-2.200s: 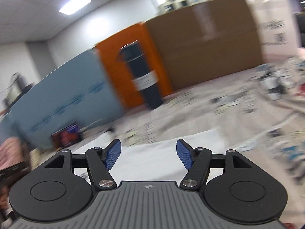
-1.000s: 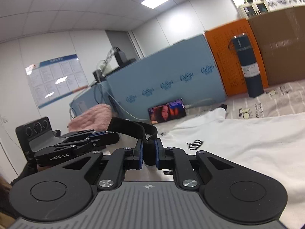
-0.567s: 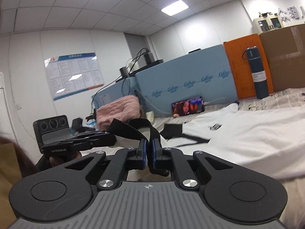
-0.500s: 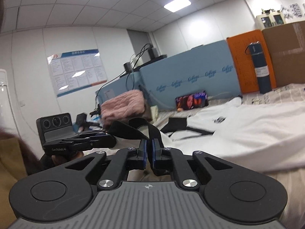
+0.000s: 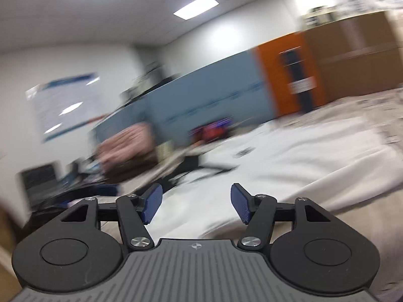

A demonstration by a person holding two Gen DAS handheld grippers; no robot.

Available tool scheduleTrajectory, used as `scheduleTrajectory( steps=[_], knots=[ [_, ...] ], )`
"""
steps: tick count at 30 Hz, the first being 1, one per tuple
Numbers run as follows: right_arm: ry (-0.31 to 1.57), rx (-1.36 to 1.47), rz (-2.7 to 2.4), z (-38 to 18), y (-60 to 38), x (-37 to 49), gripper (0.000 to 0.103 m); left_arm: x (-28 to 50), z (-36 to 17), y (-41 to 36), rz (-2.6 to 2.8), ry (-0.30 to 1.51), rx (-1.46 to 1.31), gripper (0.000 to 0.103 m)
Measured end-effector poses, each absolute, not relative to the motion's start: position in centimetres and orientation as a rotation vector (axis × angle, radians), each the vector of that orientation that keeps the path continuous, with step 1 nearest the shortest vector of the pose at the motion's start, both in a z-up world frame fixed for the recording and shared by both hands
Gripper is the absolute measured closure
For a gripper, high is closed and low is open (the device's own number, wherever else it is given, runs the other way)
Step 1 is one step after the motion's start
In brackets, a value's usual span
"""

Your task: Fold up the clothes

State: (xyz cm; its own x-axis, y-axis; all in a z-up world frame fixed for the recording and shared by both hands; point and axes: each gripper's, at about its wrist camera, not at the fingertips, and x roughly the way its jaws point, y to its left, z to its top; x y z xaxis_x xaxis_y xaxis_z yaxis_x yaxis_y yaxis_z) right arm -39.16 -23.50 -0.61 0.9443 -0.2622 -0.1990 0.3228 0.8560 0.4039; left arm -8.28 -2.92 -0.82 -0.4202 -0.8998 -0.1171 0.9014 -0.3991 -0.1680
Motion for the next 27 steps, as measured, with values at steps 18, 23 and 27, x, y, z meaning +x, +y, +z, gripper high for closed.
scheduleTrajectory(
  steps=[18, 23, 27],
  knots=[
    [0.194, 0.654, -0.959, -3.0, -27.7, -41.1, 0.101, -4.7, -3.1, -10.3, -1.758, 0.487, 0.008, 0.010],
    [0.240, 0.692, -1.004, -4.1, -25.4, -43.4, 0.101, -5.0, -3.2, -10.4, -1.741, 0.498, 0.035, 0.010],
    [0.268, 0.729, -1.032, -5.3, -24.8, -45.4, 0.098, -4.9, -3.2, -10.3, -1.729, 0.503, 0.032, 0.010]
  ],
)
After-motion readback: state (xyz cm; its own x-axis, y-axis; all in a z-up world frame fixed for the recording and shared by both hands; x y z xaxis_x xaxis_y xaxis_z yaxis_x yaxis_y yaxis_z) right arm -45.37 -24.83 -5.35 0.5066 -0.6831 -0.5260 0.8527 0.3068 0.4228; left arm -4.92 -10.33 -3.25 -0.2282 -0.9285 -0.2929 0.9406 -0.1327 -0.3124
